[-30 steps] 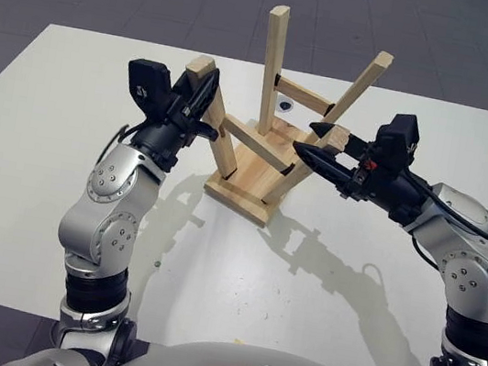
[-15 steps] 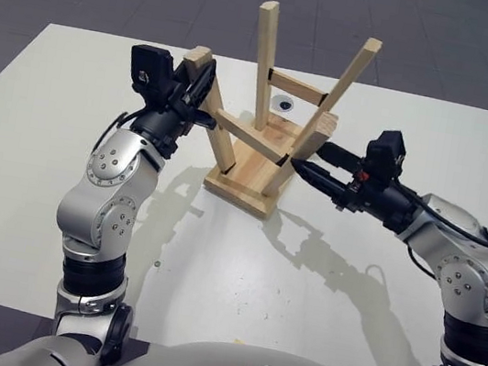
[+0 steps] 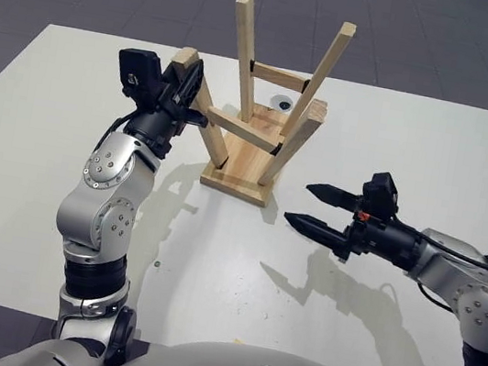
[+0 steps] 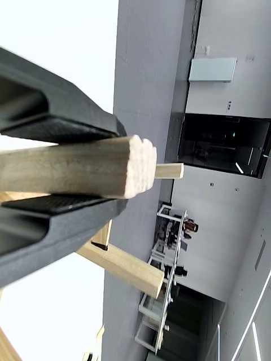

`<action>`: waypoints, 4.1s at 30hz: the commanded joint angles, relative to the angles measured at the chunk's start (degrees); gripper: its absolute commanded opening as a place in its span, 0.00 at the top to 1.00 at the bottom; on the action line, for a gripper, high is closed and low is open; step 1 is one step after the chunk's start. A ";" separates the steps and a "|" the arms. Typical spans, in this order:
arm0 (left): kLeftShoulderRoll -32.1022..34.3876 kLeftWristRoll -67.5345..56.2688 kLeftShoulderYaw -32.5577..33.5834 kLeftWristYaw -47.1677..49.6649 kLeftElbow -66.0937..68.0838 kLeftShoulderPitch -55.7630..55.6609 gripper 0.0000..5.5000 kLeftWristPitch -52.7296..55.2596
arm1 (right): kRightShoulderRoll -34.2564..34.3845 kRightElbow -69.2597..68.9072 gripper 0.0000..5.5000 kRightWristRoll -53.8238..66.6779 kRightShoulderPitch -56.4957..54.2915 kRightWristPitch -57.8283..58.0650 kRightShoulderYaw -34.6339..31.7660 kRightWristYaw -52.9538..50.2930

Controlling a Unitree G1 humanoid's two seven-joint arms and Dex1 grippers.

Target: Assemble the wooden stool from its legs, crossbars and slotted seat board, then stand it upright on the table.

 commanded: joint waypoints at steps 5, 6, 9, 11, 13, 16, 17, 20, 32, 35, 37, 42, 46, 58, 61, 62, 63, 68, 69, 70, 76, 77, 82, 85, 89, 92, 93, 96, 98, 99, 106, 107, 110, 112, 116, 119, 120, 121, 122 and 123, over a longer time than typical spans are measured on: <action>0.73 -0.18 -4.53 -5.44 2.39 -3.63 0.81 -0.80 | 10.26 5.54 0.02 6.74 -7.11 10.85 -1.95 -14.16; 0.43 -0.03 -4.95 -5.44 2.39 -3.63 0.81 -0.96 | 9.76 5.31 0.02 4.19 -7.53 10.03 -0.68 -14.29; -0.03 -0.72 -5.74 -6.03 2.01 -3.51 0.81 -0.90 | 6.46 6.34 0.02 -7.23 -7.82 2.33 5.58 -10.86; 0.35 -1.18 -6.09 -6.99 1.80 -3.46 0.81 -0.76 | 5.38 8.11 0.02 -12.71 -8.44 -3.11 9.30 -6.25; 0.68 -1.45 -6.31 -7.80 1.93 -3.54 0.81 -0.72 | 3.59 11.68 0.02 -20.53 -9.53 -11.57 14.71 -0.15; 1.15 -1.45 -6.51 -8.34 2.33 -3.94 0.81 -0.61 | 2.85 18.48 0.02 -26.15 -11.26 -15.86 18.98 6.10; 1.44 -1.33 -6.55 -8.50 2.44 -4.16 0.81 -0.62 | 2.34 20.39 0.02 -27.18 -11.57 -15.17 19.96 7.52; 1.86 -4.05 -5.77 -10.01 1.52 -4.93 0.81 0.97 | 2.27 25.42 0.02 -31.43 -11.91 -15.99 21.55 8.68; -4.09 -13.09 7.87 1.72 -1.68 -5.83 0.81 1.84 | 7.42 22.85 0.02 -27.08 -7.62 -4.98 13.66 3.27; -3.12 -12.46 3.04 -0.46 -6.28 -4.31 0.81 3.87 | 7.24 20.61 0.02 -27.72 -6.78 -4.91 13.10 1.95; -4.88 -14.11 4.46 1.31 -5.93 -6.17 0.80 3.23 | 7.20 19.81 0.02 -28.06 -6.65 -5.03 12.70 1.25; 2.17 -16.84 0.41 -7.64 -7.47 -6.66 0.80 7.65 | 6.87 18.47 0.02 -28.60 -6.58 -5.01 12.29 0.74; 3.23 -21.54 3.56 -10.18 -5.71 -6.43 0.80 7.88 | 7.00 17.62 0.02 -28.89 -6.60 -4.76 12.17 0.76; 1.98 -16.42 7.41 0.08 -1.52 -9.47 0.80 3.55 | -0.57 15.37 0.02 -35.97 -3.94 -8.00 19.37 5.33; 6.20 -5.26 1.94 -2.51 -5.68 -8.36 0.80 -3.42 | -1.08 15.19 0.02 -36.47 -3.55 -7.87 19.10 4.81; 5.22 -4.02 2.30 -1.57 -6.33 -8.26 0.80 -4.78 | -1.11 15.00 0.02 -36.36 -3.28 -7.74 18.66 4.65; 3.69 -3.97 3.19 -0.25 -6.44 -8.22 0.81 -5.38 | -1.10 14.81 0.02 -36.38 -3.07 -7.62 18.33 4.58; 1.62 -6.66 1.62 -1.44 -7.42 -6.18 0.81 -3.84 | -0.52 13.95 0.02 -36.22 -1.94 -7.01 17.08 4.07; 1.59 -6.91 1.28 -1.91 -7.38 -5.74 0.81 -3.58 | -0.26 13.78 0.02 -36.05 -1.76 -7.16 16.84 4.14; 1.57 -7.03 1.56 -1.95 -7.11 -5.69 0.81 -3.52 | 0.22 13.57 0.02 -35.33 -1.73 -7.02 16.29 4.37; 1.63 -14.28 0.89 -6.36 -6.11 -2.86 0.81 0.63 | 3.15 12.85 0.02 -28.64 -3.30 -7.94 9.89 7.00; 2.60 -11.06 -0.23 -6.44 -5.18 -2.52 0.81 -1.07 | 2.88 12.23 0.02 -27.74 -3.32 -8.01 9.44 7.98; 3.97 -6.20 -1.64 -3.80 -1.39 -3.52 0.81 -1.64 | 2.54 11.02 0.02 -26.65 -2.79 -7.21 8.03 8.98; 3.52 -6.06 -1.39 -2.53 0.01 -3.97 0.81 -1.09 | 2.58 10.76 0.02 -26.91 -2.59 -7.11 8.19 8.70; 1.05 -14.14 2.59 1.29 1.51 -7.27 0.81 4.89 | 2.61 10.10 0.02 -26.68 -2.66 -7.00 8.36 8.79; 2.95 -12.48 2.26 1.88 0.68 -8.85 0.81 3.64 | 2.59 10.29 0.02 -26.64 -2.96 -6.99 8.22 8.95; 1.42 -15.71 4.16 3.37 0.43 -9.66 0.81 4.57 | 2.58 10.36 0.02 -26.69 -3.00 -6.94 8.15 8.87; 3.90 -14.32 4.27 2.59 -1.25 -10.12 0.81 4.39 | 2.34 10.61 0.02 -26.94 -2.88 -7.11 8.16 9.05; 7.83 -9.52 2.32 0.90 -2.49 -10.53 0.81 2.82 | 2.09 10.43 0.02 -27.04 -2.59 -7.22 8.27 9.24; 6.08 -12.48 3.94 1.87 -2.60 -11.12 0.81 3.44 | 2.14 10.37 0.02 -27.10 -2.61 -7.15 8.35 9.16; 5.75 -13.24 3.48 -0.28 -0.76 -5.92 0.81 1.97 | 2.39 10.93 0.02 -27.55 -3.18 -7.11 8.44 8.87; 5.19 -12.92 4.25 -0.49 -0.28 -4.82 0.81 1.08 | 2.29 11.07 0.02 -27.79 -3.23 -7.33 8.67 8.99; 2.30 -17.53 6.38 1.55 -0.35 -4.76 0.81 1.71 | 2.07 10.85 0.02 -28.10 -3.02 -7.35 9.04 9.15; 4.00 -14.78 4.22 0.28 -0.20 -5.04 0.81 1.72 | 2.15 10.73 0.02 -28.06 -2.86 -7.17 8.92 9.13; 3.61 -15.54 4.33 1.63 -0.52 -6.16 0.81 1.47 | 2.10 11.12 0.02 -28.79 -3.08 -7.45 9.48 9.18; 6.25 -10.69 1.56 -0.17 -1.49 -6.22 0.81 -0.10 | 2.14 11.10 0.02 -28.86 -2.85 -7.42 9.33 9.11; 5.50 -11.72 2.56 0.58 -1.60 -6.43 0.81 0.35 | 2.04 11.20 0.02 -29.06 -2.99 -7.46 9.53 9.13; 8.04 -7.43 0.13 -0.72 -1.62 -6.11 0.81 -1.07 | 1.88 11.26 0.02 -29.17 -3.03 -7.56 9.58 9.23; 8.04 -6.72 -0.78 -1.37 -1.26 -5.56 0.81 -1.30 | 2.11 11.11 0.02 -28.94 -2.94 -7.35 9.32 8.96; 4.75 -11.75 1.82 0.92 -0.66 -5.96 0.81 0.31 | 2.25 11.01 0.02 -28.90 -2.97 -7.20 9.28 8.81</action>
